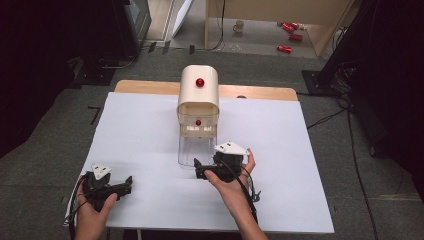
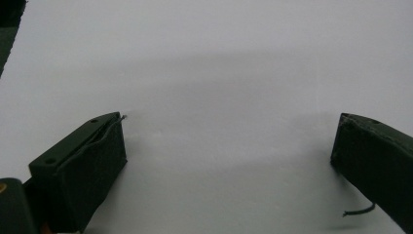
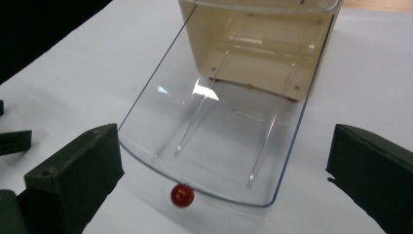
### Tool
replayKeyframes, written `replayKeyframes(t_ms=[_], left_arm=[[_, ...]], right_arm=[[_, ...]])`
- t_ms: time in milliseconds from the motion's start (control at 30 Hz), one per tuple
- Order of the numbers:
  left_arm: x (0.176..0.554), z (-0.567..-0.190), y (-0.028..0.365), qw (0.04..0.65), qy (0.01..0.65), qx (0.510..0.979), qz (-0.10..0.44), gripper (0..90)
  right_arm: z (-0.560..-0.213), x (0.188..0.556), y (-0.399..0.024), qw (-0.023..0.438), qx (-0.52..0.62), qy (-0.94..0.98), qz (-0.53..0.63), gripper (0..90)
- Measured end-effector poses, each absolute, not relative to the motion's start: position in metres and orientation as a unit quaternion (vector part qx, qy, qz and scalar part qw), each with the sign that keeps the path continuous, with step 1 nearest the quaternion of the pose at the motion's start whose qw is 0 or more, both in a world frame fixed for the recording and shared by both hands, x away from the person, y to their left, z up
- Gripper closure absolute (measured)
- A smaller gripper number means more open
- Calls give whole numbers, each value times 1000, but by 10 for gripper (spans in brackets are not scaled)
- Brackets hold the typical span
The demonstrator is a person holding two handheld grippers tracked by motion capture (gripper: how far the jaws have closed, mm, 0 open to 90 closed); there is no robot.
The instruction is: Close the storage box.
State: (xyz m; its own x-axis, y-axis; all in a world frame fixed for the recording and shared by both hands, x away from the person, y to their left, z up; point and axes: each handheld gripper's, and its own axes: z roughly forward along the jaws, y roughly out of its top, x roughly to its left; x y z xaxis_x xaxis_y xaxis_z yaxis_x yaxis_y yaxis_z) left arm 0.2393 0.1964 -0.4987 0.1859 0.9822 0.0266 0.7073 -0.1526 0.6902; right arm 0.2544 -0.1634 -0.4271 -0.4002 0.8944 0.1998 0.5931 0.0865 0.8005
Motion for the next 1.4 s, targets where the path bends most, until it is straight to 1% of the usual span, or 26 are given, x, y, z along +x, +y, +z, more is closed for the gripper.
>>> replayKeyframes(t_ms=[167,367,800,1067,1200,1233,1333,1400], left_arm=[[239,-499,197,278,588,719,247,0],[239,-499,197,278,588,719,247,0],[239,-499,197,278,588,719,247,0],[239,-499,196,278,588,719,247,0],[239,-499,196,277,588,719,247,0],[239,-499,196,277,588,719,247,0],[239,-499,196,277,588,719,247,0],[239,-499,196,277,588,719,247,0]], right_arm=[[-432,244,-163,177,520,716,431,0],[-446,234,-164,168,527,715,427,0],[-468,227,-156,149,538,720,412,0],[-475,228,-150,150,545,717,409,4],[-479,228,-144,163,550,716,399,76],[-480,228,-143,164,551,715,397,109],[-482,227,-139,172,551,714,397,228],[-483,227,-137,175,549,713,399,343]])
